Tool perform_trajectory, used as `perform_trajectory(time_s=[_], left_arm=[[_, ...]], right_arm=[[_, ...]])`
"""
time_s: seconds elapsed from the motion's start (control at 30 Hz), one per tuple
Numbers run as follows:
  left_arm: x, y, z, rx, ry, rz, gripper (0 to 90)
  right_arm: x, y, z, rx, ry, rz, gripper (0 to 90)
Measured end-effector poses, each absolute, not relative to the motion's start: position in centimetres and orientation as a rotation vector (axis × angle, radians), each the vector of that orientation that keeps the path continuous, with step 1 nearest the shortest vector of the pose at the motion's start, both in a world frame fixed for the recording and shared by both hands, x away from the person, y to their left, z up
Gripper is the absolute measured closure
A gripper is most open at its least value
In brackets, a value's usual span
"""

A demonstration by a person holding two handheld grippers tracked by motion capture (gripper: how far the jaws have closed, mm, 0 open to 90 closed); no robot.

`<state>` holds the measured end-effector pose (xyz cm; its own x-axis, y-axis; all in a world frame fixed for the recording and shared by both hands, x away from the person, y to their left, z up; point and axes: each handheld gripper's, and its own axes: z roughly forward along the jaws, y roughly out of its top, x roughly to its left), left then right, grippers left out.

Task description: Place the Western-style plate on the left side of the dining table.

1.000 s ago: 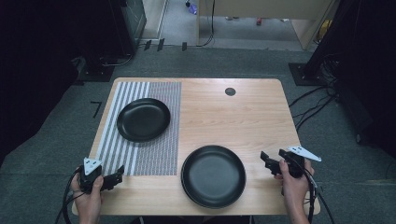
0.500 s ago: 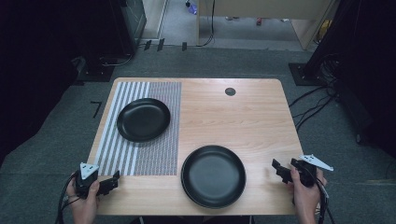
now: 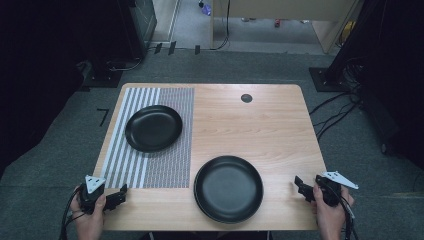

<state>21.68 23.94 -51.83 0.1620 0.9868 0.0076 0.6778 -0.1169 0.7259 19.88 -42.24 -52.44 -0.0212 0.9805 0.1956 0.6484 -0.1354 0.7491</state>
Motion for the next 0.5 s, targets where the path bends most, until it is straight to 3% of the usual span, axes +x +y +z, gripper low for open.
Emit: perform_trajectory(time_s=[0.5], left_arm=[[21.9,23.8,-51.9,1.881,1.567,0.669,3.8]], right_arm=[[19.8,-40.4,-52.5,1.722,1.776,0.806,14.0]])
